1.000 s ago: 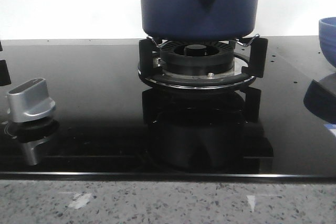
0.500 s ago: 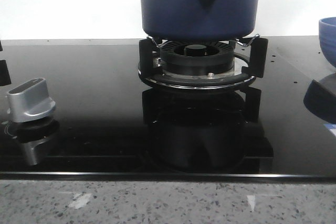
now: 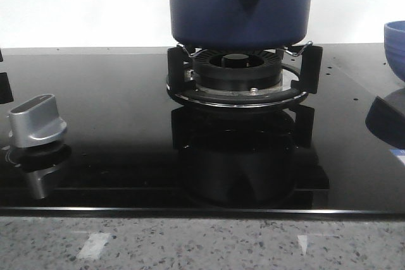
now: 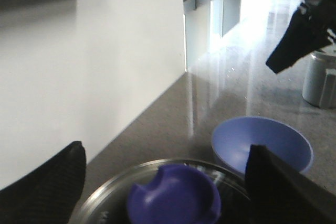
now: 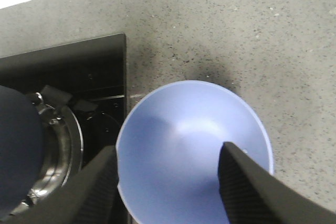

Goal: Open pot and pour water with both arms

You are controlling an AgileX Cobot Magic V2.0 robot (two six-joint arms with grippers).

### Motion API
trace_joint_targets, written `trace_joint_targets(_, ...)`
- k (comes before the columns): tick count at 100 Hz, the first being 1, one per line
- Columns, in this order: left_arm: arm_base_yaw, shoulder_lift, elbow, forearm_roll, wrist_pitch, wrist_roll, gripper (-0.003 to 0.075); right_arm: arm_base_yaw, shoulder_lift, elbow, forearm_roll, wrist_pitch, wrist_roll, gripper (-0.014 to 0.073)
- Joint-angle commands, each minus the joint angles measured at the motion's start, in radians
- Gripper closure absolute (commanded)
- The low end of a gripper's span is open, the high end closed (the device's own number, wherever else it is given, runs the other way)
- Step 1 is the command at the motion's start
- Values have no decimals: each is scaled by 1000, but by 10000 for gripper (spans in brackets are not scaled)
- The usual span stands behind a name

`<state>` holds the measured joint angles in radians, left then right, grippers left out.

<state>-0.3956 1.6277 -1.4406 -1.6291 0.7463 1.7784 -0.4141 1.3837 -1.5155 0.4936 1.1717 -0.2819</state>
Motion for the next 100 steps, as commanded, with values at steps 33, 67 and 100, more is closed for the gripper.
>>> trace_joint_targets(33,219,-300,-34,-21,26,-251,566,21,-43,-31,391,-1,-174,601)
trace_joint_targets(67,343,-469,24,152,-68,-430,741,252,-251,129,467,-458,-375,639)
trace_joint_targets(100,334,-821,445,195,-444,-362,741,399,-593,527,471,-736,-596,639)
